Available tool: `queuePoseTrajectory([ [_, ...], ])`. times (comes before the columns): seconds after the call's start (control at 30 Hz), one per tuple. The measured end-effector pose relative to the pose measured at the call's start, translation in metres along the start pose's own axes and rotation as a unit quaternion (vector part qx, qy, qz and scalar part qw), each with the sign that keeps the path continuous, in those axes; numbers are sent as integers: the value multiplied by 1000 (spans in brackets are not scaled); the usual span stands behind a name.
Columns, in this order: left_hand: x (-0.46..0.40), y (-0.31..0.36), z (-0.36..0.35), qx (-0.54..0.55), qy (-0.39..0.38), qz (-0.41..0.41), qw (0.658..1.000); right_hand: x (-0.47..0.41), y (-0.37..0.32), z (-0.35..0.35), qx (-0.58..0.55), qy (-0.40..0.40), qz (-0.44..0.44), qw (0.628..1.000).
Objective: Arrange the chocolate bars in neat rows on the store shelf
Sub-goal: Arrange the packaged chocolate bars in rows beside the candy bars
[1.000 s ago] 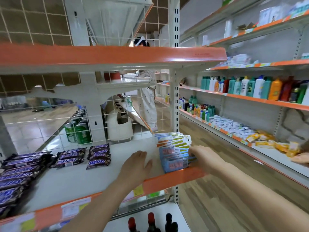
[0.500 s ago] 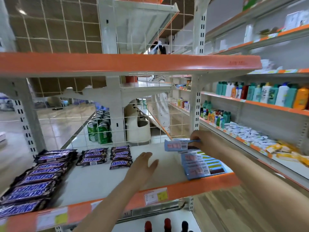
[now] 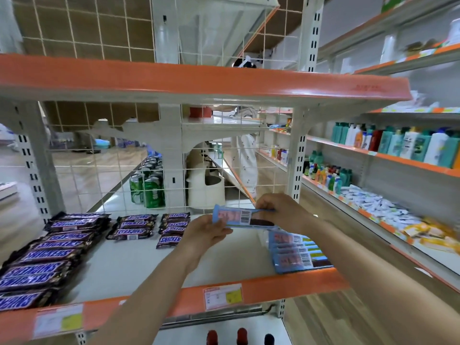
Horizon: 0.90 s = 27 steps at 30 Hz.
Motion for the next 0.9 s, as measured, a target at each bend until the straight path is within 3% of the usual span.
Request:
queuePoseTrajectory([
  [0.23,-4,-6,0,72,13,-9,997,-1,21,7,-87,43,-17,995],
  [0.33,-2,-11,5,107,39,-4,993,3,33,10,-209,71,-54,974],
  [0.47,-1,-15,9,127,55,9,990,9,43,-3,-329,10,-97,939],
  [0.57,-2,-14,9,122,57,22,991,9,48,-12,-327,-32,-97,939],
  [0.9,-11,-15,9,93,60,42,993,-3,58,-15,-264,-44,-89,959],
])
Point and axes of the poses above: each hand's wrist, its own x-axis away from the middle knuckle, its own z-axis out of the back of the hand, y = z × x, the point moved 4 cm from there along -x, towards the middle knuckle, and after that the axes turned 10 degrees about -y, right-handed, at the moved point
